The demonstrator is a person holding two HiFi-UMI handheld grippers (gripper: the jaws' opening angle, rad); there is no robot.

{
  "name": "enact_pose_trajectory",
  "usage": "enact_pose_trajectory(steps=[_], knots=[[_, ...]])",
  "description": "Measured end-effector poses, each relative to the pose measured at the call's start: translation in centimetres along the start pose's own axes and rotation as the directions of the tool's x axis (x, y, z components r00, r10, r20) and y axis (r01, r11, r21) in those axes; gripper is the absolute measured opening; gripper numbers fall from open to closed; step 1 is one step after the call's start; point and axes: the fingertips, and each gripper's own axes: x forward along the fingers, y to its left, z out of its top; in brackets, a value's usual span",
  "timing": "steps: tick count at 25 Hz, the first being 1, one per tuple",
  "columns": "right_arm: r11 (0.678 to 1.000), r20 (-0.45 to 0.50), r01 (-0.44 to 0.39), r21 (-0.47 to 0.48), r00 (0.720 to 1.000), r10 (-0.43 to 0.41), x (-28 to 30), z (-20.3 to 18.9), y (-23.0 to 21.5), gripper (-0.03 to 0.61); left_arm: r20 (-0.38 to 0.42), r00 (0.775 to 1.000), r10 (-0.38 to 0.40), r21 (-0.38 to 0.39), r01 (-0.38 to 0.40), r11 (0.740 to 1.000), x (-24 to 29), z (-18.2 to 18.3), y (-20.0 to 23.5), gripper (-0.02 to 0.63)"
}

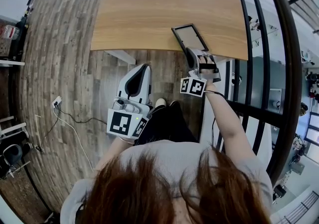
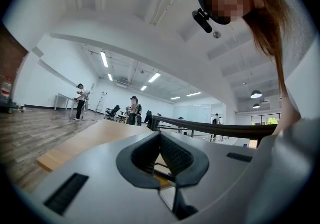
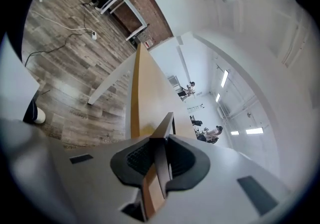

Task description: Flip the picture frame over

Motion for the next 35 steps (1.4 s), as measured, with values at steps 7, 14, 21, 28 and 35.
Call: enact_pose_trajectory(steps=[7,14,21,28,35], knots=[[0.979,0.027,0.063,0.192,0.997,-0.069,-0.8,1.8,-3.8,0.069,0.011,1.000,0.025,0.009,-0.025,1.000,-0.3,0.4,0.9,0.006],[0.715,0.013,0.104,0.691,0.988,-0.156,-2.4,1.7,-9.4,0.069,0.010,1.000,0.013,0.012,-0.013,1.000,0.0,0.4,0.4,0.006],[0.379,-0.032,0.109,0.919,0.979,-0.204,-3.0,-0.6,-12.0,0.060,0.004,1.000,-0.005,0.011,0.005,1.000,0.5,0.2,0.0,0.006],[-0.196,-0.031,-0.028,0.980,0.956,-0.293,-3.8,-2.8,-12.9,0.057,-0.002,1.000,-0.016,0.012,0.017,1.000,0.9,0.0,-0.6,0.006],[-0.728,-0.128,-0.163,0.666,0.936,-0.327,-4.0,-6.0,-10.0,0.057,-0.012,1.000,-0.026,0.013,0.026,1.000,0.8,-0.3,-1.0,0.006]])
